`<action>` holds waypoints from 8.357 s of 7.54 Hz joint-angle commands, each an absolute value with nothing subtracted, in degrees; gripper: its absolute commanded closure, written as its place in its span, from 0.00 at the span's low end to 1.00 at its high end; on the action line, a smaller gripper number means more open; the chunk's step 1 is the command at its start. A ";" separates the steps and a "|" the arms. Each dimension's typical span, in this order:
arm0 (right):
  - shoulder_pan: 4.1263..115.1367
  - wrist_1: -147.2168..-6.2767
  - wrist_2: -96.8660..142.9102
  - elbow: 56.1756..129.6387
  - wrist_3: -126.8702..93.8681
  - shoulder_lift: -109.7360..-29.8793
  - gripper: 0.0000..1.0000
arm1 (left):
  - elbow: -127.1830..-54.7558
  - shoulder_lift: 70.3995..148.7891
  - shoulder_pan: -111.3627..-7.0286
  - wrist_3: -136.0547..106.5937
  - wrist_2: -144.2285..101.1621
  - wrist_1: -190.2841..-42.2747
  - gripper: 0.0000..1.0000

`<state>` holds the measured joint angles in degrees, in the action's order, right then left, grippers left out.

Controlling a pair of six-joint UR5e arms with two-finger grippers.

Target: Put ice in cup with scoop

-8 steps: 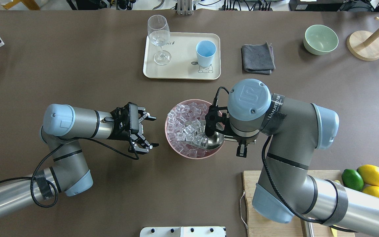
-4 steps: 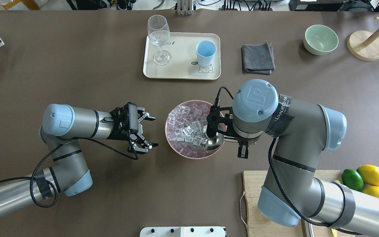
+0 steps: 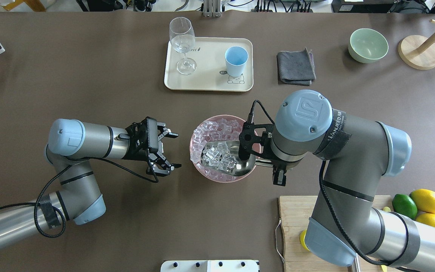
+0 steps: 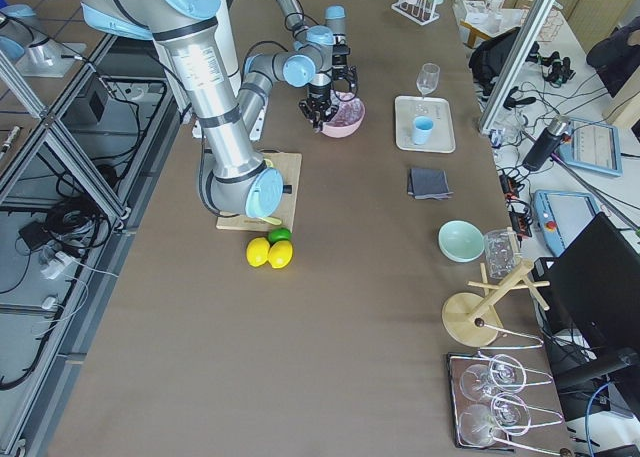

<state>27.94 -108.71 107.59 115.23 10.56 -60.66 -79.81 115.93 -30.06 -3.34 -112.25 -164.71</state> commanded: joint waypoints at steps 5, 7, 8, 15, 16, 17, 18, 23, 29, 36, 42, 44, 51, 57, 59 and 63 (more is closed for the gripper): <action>32.68 -102.04 116.00 116.10 8.63 -63.81 1.00 | -79.98 115.93 -29.97 -3.43 -112.15 -164.71 0.02; 35.50 -101.87 121.35 116.10 -0.91 -63.72 1.00 | -79.98 115.93 -29.97 -3.43 -112.24 -164.71 0.02; 36.73 -100.73 121.90 116.10 -3.92 -63.89 1.00 | -79.98 115.93 -29.97 -3.43 -112.24 -164.71 0.02; 43.95 -102.64 119.79 114.00 -34.17 -63.90 1.00 | -80.07 115.93 -29.97 -3.34 -110.04 -164.79 0.02; 43.95 -103.27 122.41 112.51 -37.50 -62.16 1.00 | -80.07 115.93 -29.97 -3.43 -109.87 -164.79 0.02; 45.08 -103.27 125.48 111.89 -39.10 -61.88 1.00 | -80.07 115.93 -29.88 -3.43 -109.95 -164.88 0.02; 45.96 -102.66 129.07 110.32 -38.94 -61.79 1.00 | -80.07 115.93 -29.80 -3.43 -109.86 -164.97 0.02; 49.31 -102.66 133.69 106.63 -36.91 -59.70 1.00 | -80.07 115.22 -29.71 -3.43 -109.86 -165.23 0.02; 46.76 -115.48 126.81 89.25 -37.70 -41.33 1.00 | -80.07 114.87 -29.80 -3.43 -109.86 -165.23 0.02; 48.33 -119.00 139.55 75.59 -40.25 -29.79 1.00 | -80.07 114.96 -29.71 -3.43 -107.95 -165.24 0.02; 50.01 -121.11 146.86 75.76 -40.25 -31.73 1.00 | -80.07 114.87 -29.62 -3.25 -107.84 -165.23 0.02; 50.10 -121.11 148.79 75.67 -40.34 -31.73 1.00 | -80.16 114.70 -29.62 -3.25 -107.84 -165.23 0.02; 50.10 -121.11 148.80 75.76 -40.34 -31.99 1.00 | -98.06 102.93 -33.04 -3.08 -108.46 -154.44 0.02; 50.10 -121.03 148.80 76.46 -40.34 -32.78 1.00 | -106.08 89.42 -47.59 -3.25 -122.85 -140.94 0.02; 50.10 -121.03 147.75 82.22 -40.43 -36.80 1.00 | -106.43 90.00 -48.08 -3.17 -117.80 -82.95 0.02; 49.48 -121.03 141.07 99.57 -45.00 -49.21 1.00 | -109.69 90.09 -51.40 -3.43 -114.55 -57.49 0.02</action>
